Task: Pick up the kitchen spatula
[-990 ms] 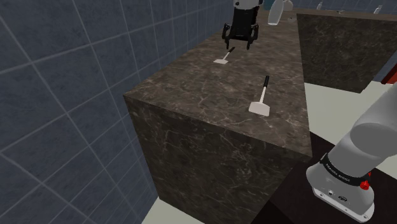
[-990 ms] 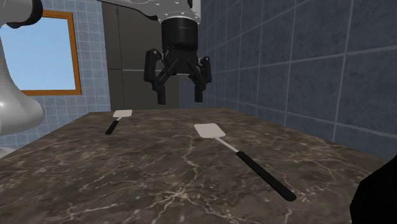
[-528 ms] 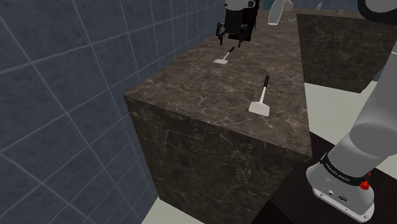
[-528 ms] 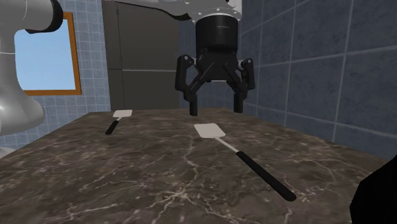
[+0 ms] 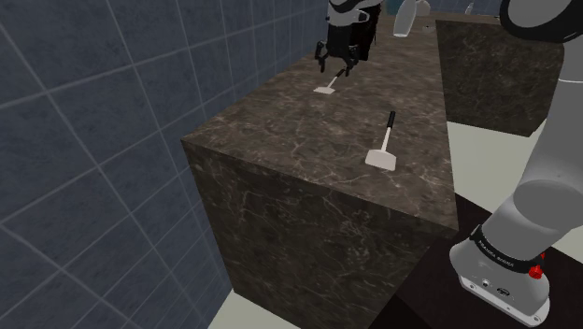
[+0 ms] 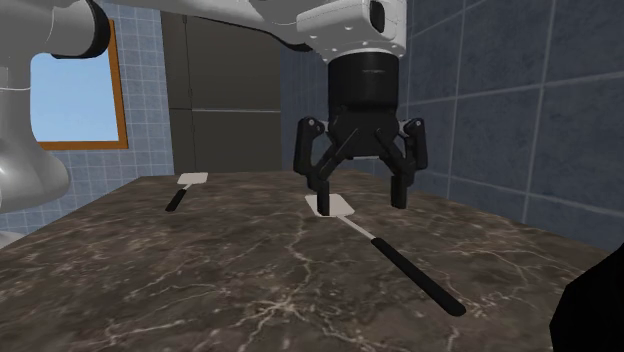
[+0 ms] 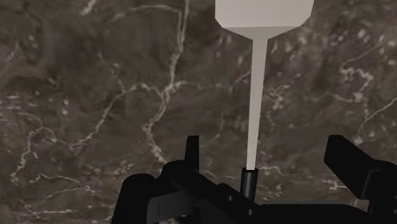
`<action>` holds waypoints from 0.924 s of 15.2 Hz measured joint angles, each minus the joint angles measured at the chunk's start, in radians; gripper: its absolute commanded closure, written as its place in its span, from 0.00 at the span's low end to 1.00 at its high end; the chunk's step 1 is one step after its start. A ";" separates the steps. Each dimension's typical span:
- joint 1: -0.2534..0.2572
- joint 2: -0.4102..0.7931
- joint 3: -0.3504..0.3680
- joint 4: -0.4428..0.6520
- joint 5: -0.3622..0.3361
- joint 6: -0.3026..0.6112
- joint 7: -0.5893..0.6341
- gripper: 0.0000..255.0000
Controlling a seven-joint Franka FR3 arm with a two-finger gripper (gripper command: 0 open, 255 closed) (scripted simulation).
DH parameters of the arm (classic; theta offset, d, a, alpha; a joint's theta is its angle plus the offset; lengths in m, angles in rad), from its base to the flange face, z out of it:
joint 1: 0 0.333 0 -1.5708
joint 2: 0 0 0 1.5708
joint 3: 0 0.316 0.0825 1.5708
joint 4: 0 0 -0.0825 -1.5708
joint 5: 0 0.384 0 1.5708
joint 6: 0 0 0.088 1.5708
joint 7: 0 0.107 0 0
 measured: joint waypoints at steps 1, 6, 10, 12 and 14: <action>0.001 -0.002 0.000 -0.021 0.000 0.018 0.003 0.00; -0.001 -0.002 0.000 -0.034 -0.001 0.033 0.002 1.00; -0.001 -0.002 0.000 -0.034 -0.001 0.033 0.002 1.00; -0.001 -0.002 0.000 -0.034 -0.001 0.033 0.002 1.00; -0.001 -0.003 -0.001 -0.029 0.000 0.027 0.001 1.00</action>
